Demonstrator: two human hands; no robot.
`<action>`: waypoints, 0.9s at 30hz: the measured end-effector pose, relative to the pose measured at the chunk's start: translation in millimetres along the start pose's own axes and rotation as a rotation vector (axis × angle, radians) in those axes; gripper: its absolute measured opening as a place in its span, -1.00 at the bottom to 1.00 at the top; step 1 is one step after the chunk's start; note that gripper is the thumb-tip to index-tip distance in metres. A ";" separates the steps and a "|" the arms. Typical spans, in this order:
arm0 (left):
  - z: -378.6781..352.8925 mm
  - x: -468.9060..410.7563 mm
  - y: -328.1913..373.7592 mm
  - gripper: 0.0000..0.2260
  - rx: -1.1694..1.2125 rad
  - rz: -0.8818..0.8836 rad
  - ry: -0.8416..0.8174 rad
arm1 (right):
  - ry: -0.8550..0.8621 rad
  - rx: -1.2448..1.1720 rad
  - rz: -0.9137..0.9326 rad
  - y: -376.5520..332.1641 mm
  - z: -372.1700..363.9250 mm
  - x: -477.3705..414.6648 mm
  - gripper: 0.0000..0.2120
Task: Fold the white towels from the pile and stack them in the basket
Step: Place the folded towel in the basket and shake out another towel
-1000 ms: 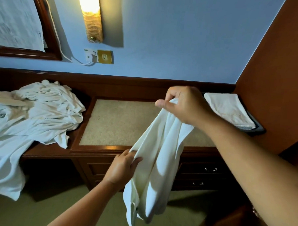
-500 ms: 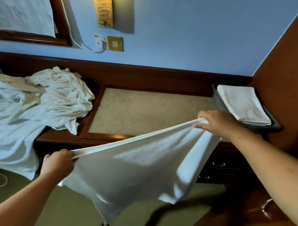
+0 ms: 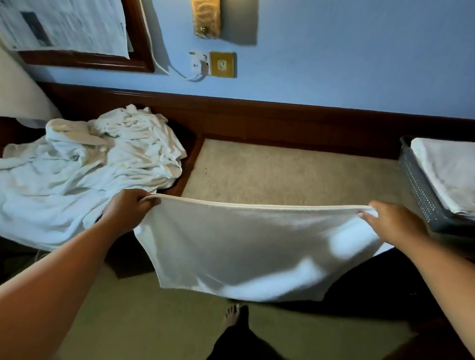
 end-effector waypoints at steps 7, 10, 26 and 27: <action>-64.4 -24.8 127.5 -0.58 0.162 -0.061 -0.314 | -0.558 -0.051 0.159 -66.6 -62.8 -38.5 -0.81; -91.0 7.2 202.9 -0.61 0.334 -0.171 -0.672 | -0.538 -0.168 0.280 -115.9 -58.8 -40.2 -0.44; -76.1 133.0 320.3 -0.70 1.166 -0.367 -1.205 | 0.405 -1.709 0.127 -178.8 81.2 32.8 -0.76; -69.2 140.8 319.0 -0.73 1.123 -0.475 -1.097 | 0.406 -1.744 0.112 -179.4 81.7 41.8 -0.68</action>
Point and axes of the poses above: each hand's wrist, its own x-axis away from the middle knuckle, its own z-axis out of the back of the hand, y = z × x, the point moved 10 cm from there along -x, towards the middle knuckle, and after that the axes turned 11 degrees about z, right-handed, at the moved point
